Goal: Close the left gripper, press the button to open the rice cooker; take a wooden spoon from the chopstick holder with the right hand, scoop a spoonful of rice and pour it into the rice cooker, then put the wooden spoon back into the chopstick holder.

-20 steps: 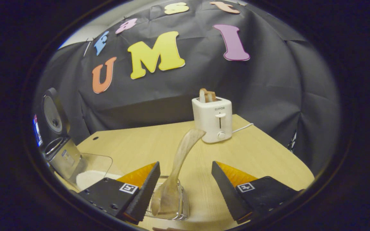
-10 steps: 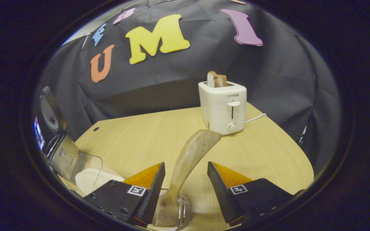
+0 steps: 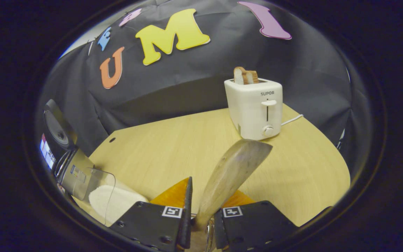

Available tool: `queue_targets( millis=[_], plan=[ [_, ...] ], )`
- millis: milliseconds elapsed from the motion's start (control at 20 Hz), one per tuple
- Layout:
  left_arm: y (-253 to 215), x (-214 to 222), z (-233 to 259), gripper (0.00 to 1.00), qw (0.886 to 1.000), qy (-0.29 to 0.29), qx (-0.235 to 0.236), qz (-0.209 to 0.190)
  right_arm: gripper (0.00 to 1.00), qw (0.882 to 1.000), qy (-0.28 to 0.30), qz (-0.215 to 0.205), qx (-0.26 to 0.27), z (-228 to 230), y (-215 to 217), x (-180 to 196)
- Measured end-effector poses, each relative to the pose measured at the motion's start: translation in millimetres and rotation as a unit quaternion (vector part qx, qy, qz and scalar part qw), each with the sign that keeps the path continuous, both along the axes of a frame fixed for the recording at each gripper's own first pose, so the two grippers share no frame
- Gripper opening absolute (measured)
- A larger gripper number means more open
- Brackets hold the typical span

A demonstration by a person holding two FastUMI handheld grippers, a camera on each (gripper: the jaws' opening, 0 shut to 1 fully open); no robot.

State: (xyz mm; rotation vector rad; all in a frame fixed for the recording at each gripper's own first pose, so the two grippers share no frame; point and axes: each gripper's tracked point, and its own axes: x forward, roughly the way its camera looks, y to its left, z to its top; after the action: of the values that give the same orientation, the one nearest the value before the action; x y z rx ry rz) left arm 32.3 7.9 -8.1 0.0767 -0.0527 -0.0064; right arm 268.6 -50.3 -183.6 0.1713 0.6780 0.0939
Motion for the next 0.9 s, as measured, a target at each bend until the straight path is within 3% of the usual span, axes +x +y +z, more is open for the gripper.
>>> queue_targets(
  millis=[150,400,450,900],
  plan=[
    [5,-4,6,0.98,1.0,-0.008,-0.004,0.001,0.21,1.0,-0.018,0.005,0.021,13,9,-5],
    [8,-9,12,0.98,1.0,-0.013,-0.013,-0.001,0.18,0.999,-0.033,-0.009,-0.005,26,11,-23],
    [8,-10,12,0.98,1.0,-0.013,-0.011,-0.002,0.13,0.999,-0.033,-0.017,-0.009,26,9,-26],
    [9,-15,17,0.98,1.0,-0.018,-0.009,-0.008,0.13,0.997,-0.068,-0.019,-0.036,56,13,-47]
  ],
)
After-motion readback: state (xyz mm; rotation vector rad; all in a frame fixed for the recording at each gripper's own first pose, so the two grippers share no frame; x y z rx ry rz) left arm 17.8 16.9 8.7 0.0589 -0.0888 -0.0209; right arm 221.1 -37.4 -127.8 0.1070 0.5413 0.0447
